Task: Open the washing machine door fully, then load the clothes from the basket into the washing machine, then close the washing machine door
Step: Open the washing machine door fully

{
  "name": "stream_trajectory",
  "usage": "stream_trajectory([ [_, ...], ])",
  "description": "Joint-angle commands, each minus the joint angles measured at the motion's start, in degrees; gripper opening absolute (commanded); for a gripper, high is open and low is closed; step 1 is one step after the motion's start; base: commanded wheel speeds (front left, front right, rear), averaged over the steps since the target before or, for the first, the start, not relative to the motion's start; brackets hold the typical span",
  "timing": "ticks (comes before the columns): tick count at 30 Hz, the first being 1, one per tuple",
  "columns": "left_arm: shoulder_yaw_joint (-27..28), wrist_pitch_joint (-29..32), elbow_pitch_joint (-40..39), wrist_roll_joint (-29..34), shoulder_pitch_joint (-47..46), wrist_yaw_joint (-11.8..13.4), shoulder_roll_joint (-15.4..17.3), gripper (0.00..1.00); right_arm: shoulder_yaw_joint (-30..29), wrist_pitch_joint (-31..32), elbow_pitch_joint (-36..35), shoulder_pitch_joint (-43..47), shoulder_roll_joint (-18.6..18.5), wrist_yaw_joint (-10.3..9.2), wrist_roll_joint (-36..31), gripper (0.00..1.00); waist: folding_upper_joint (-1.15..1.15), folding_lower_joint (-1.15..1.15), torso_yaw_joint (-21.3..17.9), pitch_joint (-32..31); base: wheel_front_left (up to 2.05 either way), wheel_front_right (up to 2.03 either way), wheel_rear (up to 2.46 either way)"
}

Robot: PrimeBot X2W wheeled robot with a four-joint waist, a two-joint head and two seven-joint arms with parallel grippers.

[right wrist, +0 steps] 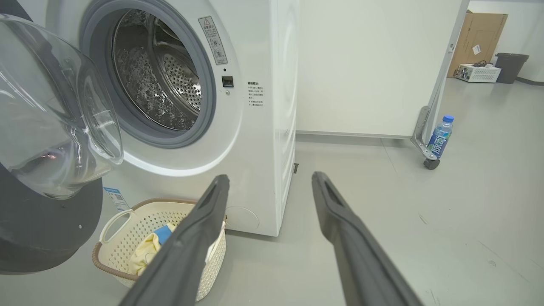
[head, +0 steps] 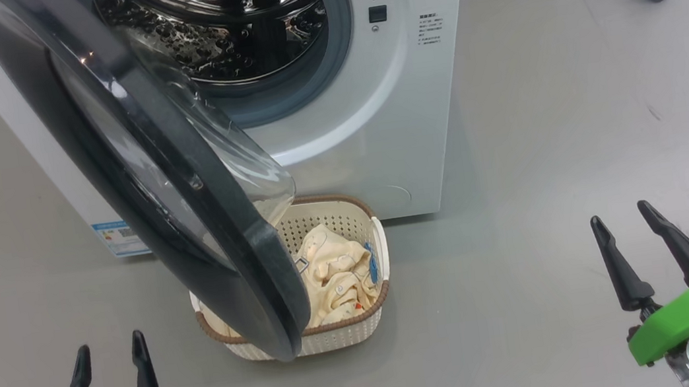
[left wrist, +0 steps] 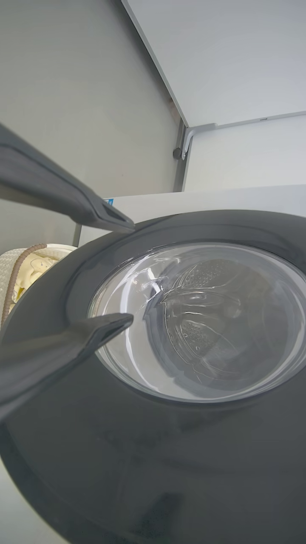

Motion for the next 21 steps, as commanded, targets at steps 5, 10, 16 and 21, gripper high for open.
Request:
stream_trajectory([
  [5,2.2,-0.8,-1.8,0.8,-3.2,0.4,0.7,1.00,0.5,-0.6,-1.3,-1.4,-0.7,-0.02,-0.3,1.00,0.00,0.00,0.0,0.1,0.00,0.00,0.00],
  [10,2.2,-0.8,-1.5,0.9,-3.4,0.3,0.7,1.00,0.7,-0.6,-1.0,-1.4,-0.7,-0.02,-0.3,1.00,0.00,0.00,0.0,-0.1,0.00,0.00,0.00],
  [16,2.1,-0.8,-1.0,0.9,-3.5,0.1,0.7,1.00,0.9,-0.6,-0.8,-1.2,-0.6,-0.02,-0.4,1.00,0.00,0.00,0.0,-0.4,0.00,0.00,0.00],
  [21,2.0,-0.8,-0.3,0.4,-3.5,-0.1,0.9,0.00,1.0,-0.6,-0.5,-1.1,-0.7,-0.02,-0.4,1.00,0.00,0.00,0.1,-0.8,0.00,0.00,0.00],
])
